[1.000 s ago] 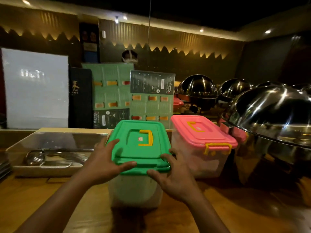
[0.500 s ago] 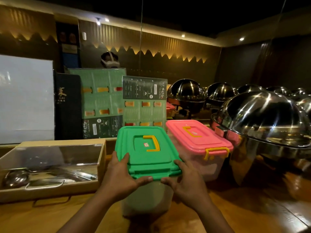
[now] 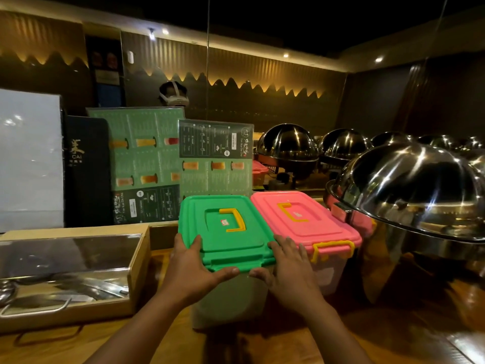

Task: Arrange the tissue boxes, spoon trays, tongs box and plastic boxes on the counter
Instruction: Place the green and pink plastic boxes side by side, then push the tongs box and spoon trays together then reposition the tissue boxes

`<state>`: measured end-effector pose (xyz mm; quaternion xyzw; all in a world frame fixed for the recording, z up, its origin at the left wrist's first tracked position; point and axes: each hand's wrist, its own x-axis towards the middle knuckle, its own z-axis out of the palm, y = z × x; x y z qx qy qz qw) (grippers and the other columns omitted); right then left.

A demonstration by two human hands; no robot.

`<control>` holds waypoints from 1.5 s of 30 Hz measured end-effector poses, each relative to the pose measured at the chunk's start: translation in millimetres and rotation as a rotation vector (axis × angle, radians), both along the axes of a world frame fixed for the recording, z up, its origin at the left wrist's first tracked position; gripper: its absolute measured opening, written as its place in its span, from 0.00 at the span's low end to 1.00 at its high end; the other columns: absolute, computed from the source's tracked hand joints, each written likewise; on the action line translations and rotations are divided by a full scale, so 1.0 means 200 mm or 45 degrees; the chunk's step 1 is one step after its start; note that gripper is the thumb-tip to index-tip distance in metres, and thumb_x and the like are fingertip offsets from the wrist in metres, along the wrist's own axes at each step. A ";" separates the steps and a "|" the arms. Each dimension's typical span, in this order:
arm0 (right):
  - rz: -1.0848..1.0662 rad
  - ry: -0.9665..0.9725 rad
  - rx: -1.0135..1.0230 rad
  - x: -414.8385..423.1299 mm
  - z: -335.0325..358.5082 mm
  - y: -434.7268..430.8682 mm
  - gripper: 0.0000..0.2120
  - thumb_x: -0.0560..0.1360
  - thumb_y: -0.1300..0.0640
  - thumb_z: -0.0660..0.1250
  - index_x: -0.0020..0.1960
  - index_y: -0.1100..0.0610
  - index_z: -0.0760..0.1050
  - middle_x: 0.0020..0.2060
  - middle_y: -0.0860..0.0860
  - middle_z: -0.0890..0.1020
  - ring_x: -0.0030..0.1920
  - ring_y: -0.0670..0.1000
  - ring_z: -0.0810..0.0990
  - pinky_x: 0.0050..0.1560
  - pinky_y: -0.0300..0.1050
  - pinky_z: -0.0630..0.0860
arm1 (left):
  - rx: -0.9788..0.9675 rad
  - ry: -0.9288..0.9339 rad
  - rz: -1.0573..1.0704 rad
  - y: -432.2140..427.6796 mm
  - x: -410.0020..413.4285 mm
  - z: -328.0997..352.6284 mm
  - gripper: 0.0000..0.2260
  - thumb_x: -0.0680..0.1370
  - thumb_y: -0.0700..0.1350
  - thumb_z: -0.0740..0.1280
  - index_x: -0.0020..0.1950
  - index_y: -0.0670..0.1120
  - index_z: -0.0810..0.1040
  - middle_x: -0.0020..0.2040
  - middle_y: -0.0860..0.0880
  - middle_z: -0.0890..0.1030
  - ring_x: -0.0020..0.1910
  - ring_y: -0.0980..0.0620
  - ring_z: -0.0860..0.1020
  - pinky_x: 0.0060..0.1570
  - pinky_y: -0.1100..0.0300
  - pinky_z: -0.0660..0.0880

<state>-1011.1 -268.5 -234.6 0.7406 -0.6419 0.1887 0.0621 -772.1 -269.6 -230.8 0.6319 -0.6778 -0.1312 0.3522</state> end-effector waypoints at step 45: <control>0.261 -0.844 0.166 1.53 -0.25 0.06 0.27 0.77 0.49 0.70 0.73 0.49 0.67 0.66 0.48 0.74 0.64 0.48 0.73 0.57 0.41 0.71 | -0.010 0.098 0.577 0.23 1.93 -0.17 0.36 0.69 0.58 0.78 0.73 0.49 0.71 0.71 0.43 0.73 0.66 0.40 0.75 0.60 0.42 0.77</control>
